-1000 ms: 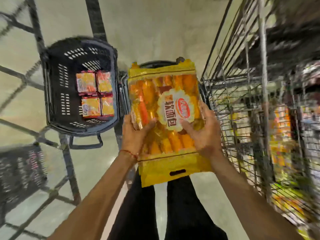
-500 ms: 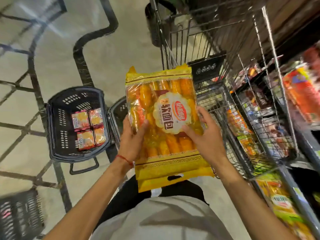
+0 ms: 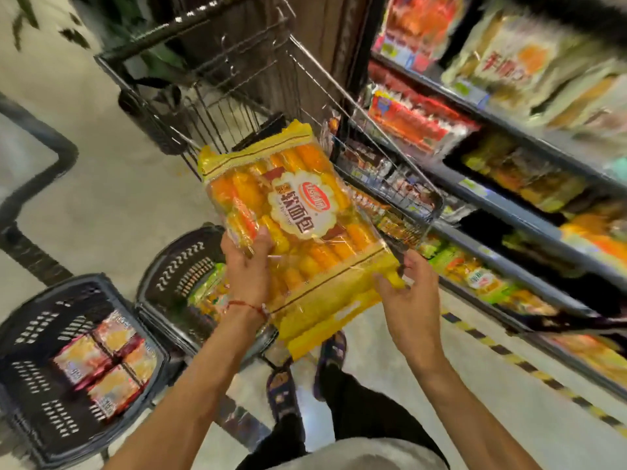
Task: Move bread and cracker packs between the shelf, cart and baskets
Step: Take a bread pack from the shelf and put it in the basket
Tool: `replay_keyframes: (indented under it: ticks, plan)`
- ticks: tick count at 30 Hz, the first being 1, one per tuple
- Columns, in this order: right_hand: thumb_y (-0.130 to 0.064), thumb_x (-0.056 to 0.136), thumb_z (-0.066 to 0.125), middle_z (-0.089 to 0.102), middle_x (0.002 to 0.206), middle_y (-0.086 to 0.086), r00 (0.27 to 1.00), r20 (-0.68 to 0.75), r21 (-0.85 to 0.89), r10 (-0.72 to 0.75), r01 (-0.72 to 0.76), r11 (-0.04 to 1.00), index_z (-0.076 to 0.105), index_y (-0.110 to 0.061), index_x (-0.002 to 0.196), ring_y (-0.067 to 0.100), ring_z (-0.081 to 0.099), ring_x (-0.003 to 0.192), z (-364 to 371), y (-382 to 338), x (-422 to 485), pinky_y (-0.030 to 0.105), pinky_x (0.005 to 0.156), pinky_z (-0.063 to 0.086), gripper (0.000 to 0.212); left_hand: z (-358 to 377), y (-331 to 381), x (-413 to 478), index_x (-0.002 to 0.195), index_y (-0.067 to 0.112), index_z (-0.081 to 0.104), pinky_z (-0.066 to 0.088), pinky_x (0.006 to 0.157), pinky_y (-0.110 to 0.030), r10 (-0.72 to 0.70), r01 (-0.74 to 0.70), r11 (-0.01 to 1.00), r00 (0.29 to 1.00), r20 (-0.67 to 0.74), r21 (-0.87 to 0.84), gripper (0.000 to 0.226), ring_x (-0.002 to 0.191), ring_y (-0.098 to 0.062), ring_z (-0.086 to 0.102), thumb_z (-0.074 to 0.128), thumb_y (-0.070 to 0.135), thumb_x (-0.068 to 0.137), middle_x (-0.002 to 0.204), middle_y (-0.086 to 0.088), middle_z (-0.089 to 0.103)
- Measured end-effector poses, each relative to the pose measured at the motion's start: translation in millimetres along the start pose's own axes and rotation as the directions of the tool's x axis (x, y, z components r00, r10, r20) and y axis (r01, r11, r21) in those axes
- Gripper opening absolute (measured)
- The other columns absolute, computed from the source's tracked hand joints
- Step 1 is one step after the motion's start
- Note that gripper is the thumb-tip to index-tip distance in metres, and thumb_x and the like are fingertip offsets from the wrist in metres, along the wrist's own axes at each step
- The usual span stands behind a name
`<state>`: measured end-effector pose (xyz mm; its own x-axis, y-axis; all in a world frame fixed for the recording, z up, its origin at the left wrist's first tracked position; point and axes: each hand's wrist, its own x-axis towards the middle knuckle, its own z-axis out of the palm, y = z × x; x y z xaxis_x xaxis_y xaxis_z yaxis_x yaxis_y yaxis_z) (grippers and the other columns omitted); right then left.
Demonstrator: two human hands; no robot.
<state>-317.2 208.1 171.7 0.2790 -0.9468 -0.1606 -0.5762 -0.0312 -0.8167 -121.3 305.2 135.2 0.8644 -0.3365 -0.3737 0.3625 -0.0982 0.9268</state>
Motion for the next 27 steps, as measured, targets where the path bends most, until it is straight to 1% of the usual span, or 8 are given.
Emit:
replay_keyframes:
  ticks: [3, 6, 9, 13, 17, 22, 24, 27]
  plan:
    - [-0.045, 0.091, 0.076, 0.021, 0.166, 0.005, 0.971, -0.013, 0.064, 0.240, -0.238, 0.969, 0.021, -0.015, 0.163, 0.022, 0.017, 0.156, -14.6, 20.4, -11.9, 0.054, 0.126, 0.021, 0.095, 36.1, 2.3, -15.7, 0.147, 0.016, 0.038, 0.050, 0.106, -0.049, 0.009, -0.007, 0.999, 1.000, 0.025, -0.054, 0.058, 0.124, -0.024, 0.061, 0.065, 0.035, 0.099, 0.136, -0.004, 0.061]
    - [-0.046, 0.094, 0.072, 0.042, 0.155, -0.007, 0.909, 0.123, 0.400, 0.398, -0.412, 0.818, 0.028, -0.023, 0.160, 0.019, 0.039, 0.148, -32.7, 26.3, -9.4, 0.046, 0.117, 0.037, 0.082, 73.6, 1.5, -36.9, 0.151, 0.016, 0.033, 0.049, 0.107, -0.054, -0.026, 0.030, 0.998, 0.997, 0.076, -0.056, 0.062, 0.124, -0.024, 0.060, 0.063, 0.036, 0.100, 0.141, -0.006, 0.058]
    - [-0.047, 0.090, 0.078, 0.064, 0.136, -0.016, 0.931, 0.173, 0.577, 0.323, -0.361, 0.732, 0.039, -0.038, 0.153, 0.012, 0.062, 0.127, -47.9, 35.7, 3.6, 0.044, 0.107, 0.050, 0.075, 112.8, 0.1, -66.2, 0.157, 0.017, 0.023, 0.044, 0.112, -0.046, -0.046, 0.052, 0.997, 0.992, 0.122, -0.050, 0.071, 0.128, -0.021, 0.056, 0.061, 0.035, 0.101, 0.152, -0.006, 0.048]
    - [-0.065, 0.070, 0.085, 0.061, 0.144, -0.014, 0.951, 0.000, 0.647, 0.310, -0.237, 0.725, 0.034, -0.044, 0.155, 0.013, 0.061, 0.130, -76.1, 58.6, 25.4, 0.051, 0.111, 0.049, 0.102, 168.8, -13.5, -116.4, 0.156, 0.018, 0.018, 0.044, 0.101, -0.031, -0.027, 0.027, 1.000, 0.986, 0.164, 0.002, 0.067, 0.120, -0.016, 0.054, 0.056, 0.032, 0.103, 0.154, -0.006, 0.044]
    - [-0.049, 0.082, 0.085, 0.065, 0.140, -0.012, 0.955, -0.089, 0.668, 0.282, -0.153, 0.728, 0.040, -0.041, 0.153, 0.014, 0.065, 0.126, -134.6, 100.8, 47.9, 0.052, 0.108, 0.052, 0.085, 226.5, -33.9, -164.2, 0.157, 0.007, 0.007, 0.041, 0.113, -0.025, -0.040, 0.018, 0.992, 0.982, 0.183, 0.121, 0.080, 0.139, -0.020, 0.041, 0.059, 0.034, 0.102, 0.158, -0.004, 0.032]
    - [-0.027, 0.095, 0.077, 0.062, 0.140, -0.008, 0.953, -0.172, 0.639, 0.249, -0.085, 0.765, 0.038, -0.028, 0.157, 0.008, 0.064, 0.123, -226.4, 148.3, 78.0, 0.043, 0.111, 0.051, 0.073, 287.7, -68.6, -204.0, 0.136, 0.005, 0.050, 0.056, 0.083, -0.023, -0.126, 0.076, 0.984, 0.939, 0.321, 0.164, 0.050, 0.110, -0.022, 0.067, 0.071, 0.026, 0.096, 0.129, -0.016, 0.066]
    - [-0.026, 0.094, 0.078, 0.061, 0.144, -0.003, 0.958, -0.192, 0.600, 0.213, -0.057, 0.798, 0.037, -0.025, 0.158, 0.012, 0.062, 0.128, -261.0, 167.3, 88.9, 0.045, 0.111, 0.050, 0.075, 305.1, -72.9, -215.2, 0.140, 0.002, 0.048, 0.051, 0.094, -0.033, -0.142, 0.082, 0.978, 0.935, 0.325, 0.192, 0.074, 0.110, -0.019, 0.064, 0.079, 0.041, 0.086, 0.132, -0.025, 0.062]
    - [-0.027, 0.091, 0.081, 0.050, 0.157, 0.000, 0.967, -0.196, 0.546, 0.164, -0.032, 0.837, 0.029, -0.023, 0.163, 0.015, 0.049, 0.143, -308.5, 196.9, 100.8, 0.045, 0.119, 0.042, 0.089, 328.1, -101.8, -198.8, 0.151, 0.007, 0.037, 0.039, 0.115, -0.054, -0.003, -0.068, 0.953, 0.972, 0.233, 0.297, 0.127, 0.138, -0.030, 0.049, 0.079, 0.082, 0.057, 0.151, -0.018, 0.049]
